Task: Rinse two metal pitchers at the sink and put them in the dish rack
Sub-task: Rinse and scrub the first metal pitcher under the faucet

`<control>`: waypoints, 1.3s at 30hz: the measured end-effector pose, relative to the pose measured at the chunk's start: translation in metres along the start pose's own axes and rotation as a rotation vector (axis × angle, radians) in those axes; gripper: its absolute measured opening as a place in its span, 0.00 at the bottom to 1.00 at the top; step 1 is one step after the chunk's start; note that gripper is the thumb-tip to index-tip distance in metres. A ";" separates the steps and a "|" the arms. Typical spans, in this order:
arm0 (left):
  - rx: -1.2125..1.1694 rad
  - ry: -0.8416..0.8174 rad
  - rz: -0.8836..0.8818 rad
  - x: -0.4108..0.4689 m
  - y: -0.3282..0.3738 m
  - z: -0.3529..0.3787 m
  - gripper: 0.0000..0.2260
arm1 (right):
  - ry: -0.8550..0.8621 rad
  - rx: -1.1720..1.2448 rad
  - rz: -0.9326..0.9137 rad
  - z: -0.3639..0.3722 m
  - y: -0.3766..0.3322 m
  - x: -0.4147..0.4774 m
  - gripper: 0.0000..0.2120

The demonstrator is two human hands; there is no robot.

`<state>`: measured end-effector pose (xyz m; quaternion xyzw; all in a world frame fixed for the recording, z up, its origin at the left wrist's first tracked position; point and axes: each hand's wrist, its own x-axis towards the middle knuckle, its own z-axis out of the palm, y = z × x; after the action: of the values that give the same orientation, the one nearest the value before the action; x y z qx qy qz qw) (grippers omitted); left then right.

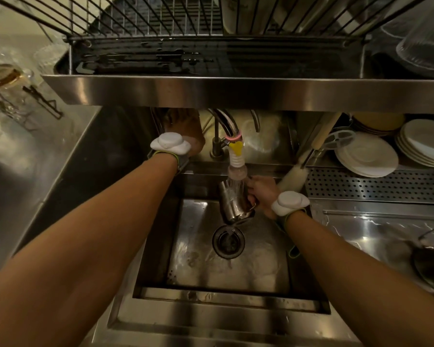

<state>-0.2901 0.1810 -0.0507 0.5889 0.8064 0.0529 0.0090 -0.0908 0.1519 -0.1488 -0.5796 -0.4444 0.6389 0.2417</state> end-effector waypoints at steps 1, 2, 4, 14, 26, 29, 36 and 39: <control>-0.030 0.013 -0.003 0.000 0.000 0.001 0.23 | 0.001 0.001 0.000 0.000 0.000 0.000 0.13; -0.042 0.034 -0.011 0.000 -0.001 0.003 0.21 | 0.001 0.000 0.000 0.001 -0.001 -0.001 0.13; -0.063 0.047 0.009 0.000 -0.004 0.008 0.19 | 0.002 -0.007 -0.005 0.004 -0.002 -0.002 0.13; -0.199 0.018 0.068 -0.012 -0.005 0.001 0.17 | 0.053 0.017 -0.053 0.006 -0.002 -0.009 0.15; -0.291 -0.030 -0.017 -0.074 -0.017 0.043 0.17 | 0.100 -0.001 -0.071 0.003 0.001 -0.025 0.13; -0.482 -0.385 -0.106 -0.093 -0.015 0.056 0.20 | 0.094 0.016 -0.054 0.003 0.005 -0.029 0.12; -1.178 -0.959 -0.389 -0.128 0.005 0.065 0.20 | 0.191 0.231 0.031 0.005 0.009 -0.029 0.13; -1.287 -0.989 -0.385 -0.127 0.013 0.065 0.14 | 0.192 0.033 0.044 0.002 0.011 -0.025 0.17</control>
<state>-0.2342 0.0690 -0.1197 0.2757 0.6082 0.2361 0.7059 -0.0847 0.1250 -0.1451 -0.6437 -0.3959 0.5929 0.2784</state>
